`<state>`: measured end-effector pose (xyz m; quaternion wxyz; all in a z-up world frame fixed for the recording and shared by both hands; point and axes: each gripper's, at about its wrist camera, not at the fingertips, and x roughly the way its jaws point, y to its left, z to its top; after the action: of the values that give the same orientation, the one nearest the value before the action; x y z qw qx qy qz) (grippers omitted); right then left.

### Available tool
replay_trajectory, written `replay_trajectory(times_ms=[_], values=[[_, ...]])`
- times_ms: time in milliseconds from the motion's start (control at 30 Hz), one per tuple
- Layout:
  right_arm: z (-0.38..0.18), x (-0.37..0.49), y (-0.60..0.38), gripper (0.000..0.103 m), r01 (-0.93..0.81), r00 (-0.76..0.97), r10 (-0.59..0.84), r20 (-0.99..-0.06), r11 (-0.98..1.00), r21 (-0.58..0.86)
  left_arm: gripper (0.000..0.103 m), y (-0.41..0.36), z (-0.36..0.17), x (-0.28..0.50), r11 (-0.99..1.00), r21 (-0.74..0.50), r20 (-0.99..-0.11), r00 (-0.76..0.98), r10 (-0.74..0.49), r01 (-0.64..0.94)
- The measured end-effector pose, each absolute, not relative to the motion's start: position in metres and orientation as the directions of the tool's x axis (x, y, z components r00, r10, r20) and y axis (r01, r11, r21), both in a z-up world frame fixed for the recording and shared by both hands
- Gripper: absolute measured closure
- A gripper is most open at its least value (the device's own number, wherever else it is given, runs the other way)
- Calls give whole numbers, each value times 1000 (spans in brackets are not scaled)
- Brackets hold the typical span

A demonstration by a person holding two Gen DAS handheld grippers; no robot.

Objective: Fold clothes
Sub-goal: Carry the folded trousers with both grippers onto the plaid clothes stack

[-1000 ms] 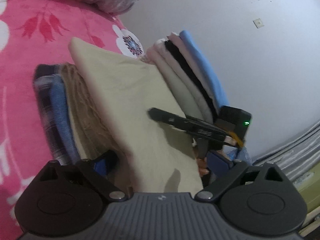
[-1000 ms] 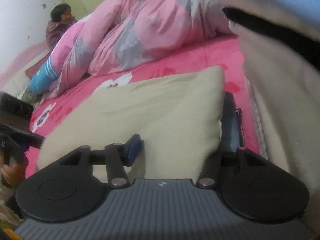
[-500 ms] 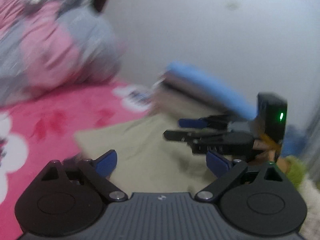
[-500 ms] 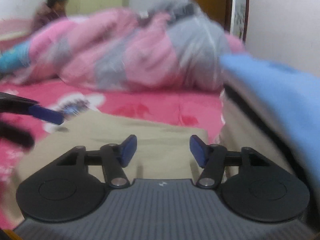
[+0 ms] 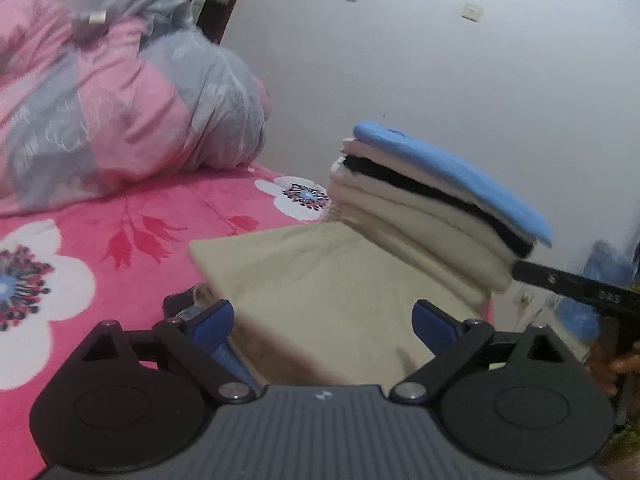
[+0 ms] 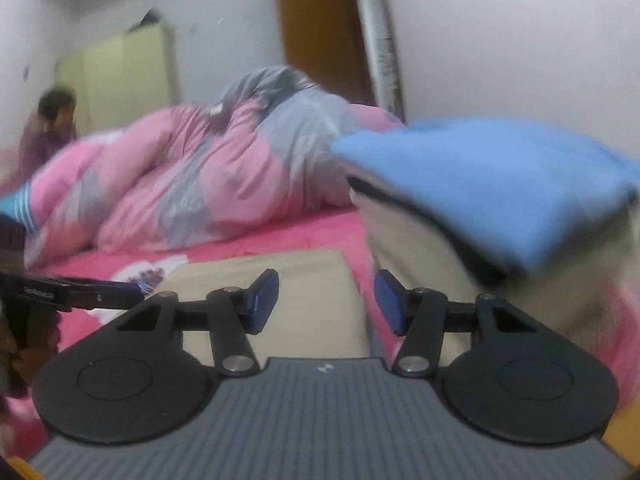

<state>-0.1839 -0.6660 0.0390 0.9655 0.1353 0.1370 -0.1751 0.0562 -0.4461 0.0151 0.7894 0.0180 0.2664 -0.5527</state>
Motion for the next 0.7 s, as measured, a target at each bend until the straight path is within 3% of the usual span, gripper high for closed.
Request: replay_trajectory(times_ms=[100,233,333,567,667,700], values=[[8,-207,-653,51,411,895,-314,-317,856,313,6,-441,10,35,405,-166,-459,293,-839,899],[-41,-226,-667,48,405,914,-291,-282,643,650,6,-436,4,28,423,-220,-485,278,-829,879],[-80,-231,-686,48,286,949,-243,-203,382,879,5,-439,-2,26,435,-233,-510,272,-816,870],[-93,-209,-695,47,213,968,-184,-172,240,947,1,-441,-11,27,444,-228,-525,275,-806,866],[-88,-201,-695,51,247,962,-180,-205,259,934,0,-441,-15,26,444,-241,-523,270,-809,863],[-87,-198,-695,57,259,960,-180,-216,263,929,0,-442,-17,25,444,-246,-522,268,-810,862]])
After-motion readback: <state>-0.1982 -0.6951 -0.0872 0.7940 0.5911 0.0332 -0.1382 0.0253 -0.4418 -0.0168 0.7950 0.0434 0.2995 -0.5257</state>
